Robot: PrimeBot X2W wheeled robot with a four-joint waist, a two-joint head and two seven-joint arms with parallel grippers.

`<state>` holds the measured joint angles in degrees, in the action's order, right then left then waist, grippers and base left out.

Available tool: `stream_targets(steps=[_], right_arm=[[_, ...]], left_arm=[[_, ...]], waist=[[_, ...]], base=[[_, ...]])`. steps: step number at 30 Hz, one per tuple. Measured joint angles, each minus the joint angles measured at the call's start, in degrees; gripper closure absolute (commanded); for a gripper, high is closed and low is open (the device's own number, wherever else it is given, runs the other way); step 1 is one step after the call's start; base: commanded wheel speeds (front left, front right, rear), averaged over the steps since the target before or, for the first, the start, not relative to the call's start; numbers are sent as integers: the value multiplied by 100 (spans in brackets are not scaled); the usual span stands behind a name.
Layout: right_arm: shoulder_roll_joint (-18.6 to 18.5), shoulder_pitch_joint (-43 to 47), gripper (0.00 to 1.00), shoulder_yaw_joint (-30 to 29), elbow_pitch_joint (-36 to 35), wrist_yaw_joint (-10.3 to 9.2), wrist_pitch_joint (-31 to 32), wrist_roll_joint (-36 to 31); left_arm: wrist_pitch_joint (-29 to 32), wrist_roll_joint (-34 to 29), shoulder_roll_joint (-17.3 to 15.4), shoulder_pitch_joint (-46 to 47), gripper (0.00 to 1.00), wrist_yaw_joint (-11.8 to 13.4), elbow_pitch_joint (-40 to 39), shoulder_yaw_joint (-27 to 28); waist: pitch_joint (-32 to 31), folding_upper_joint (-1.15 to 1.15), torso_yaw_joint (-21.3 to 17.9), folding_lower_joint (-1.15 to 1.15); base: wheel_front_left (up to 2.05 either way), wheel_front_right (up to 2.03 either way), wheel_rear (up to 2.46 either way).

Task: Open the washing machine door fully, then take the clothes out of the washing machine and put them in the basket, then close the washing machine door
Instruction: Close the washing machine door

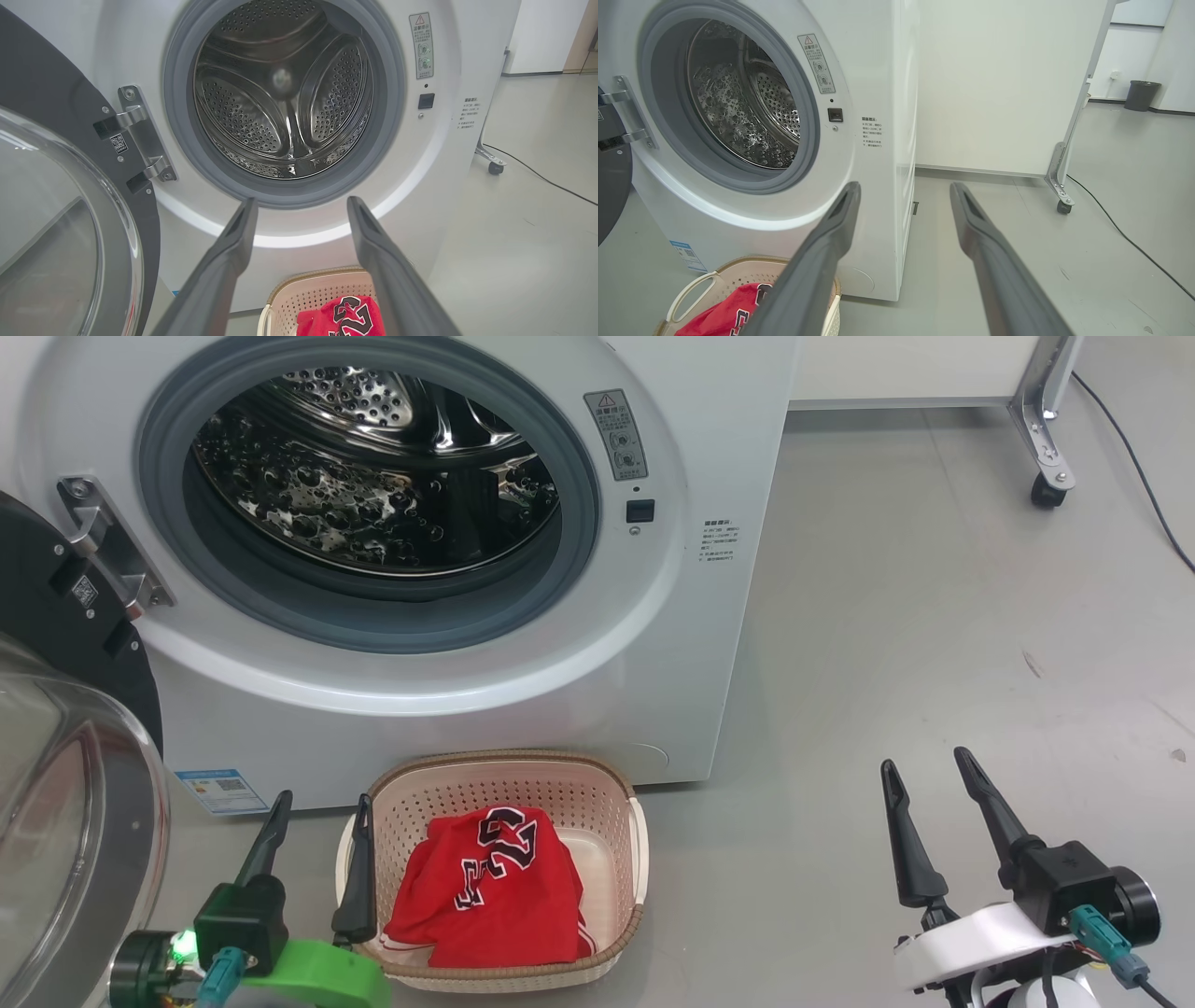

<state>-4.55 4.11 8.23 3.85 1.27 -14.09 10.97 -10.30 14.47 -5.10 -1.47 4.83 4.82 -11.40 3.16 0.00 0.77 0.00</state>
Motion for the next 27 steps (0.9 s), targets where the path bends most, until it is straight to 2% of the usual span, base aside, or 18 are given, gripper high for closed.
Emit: stream_targets(steps=[13,27], right_arm=[[-3,1,0,0,-79,-36,22,0],[-19,3,0,-18,-162,-83,23,7]], left_arm=[[124,-103,-29,-36,0,25,-218,-20],[224,-155,-82,-102,0,26,-413,-63]], waist=[[1,0,23,0],[44,0,79,0]], base=[[-20,20,0],[-74,74,0]])
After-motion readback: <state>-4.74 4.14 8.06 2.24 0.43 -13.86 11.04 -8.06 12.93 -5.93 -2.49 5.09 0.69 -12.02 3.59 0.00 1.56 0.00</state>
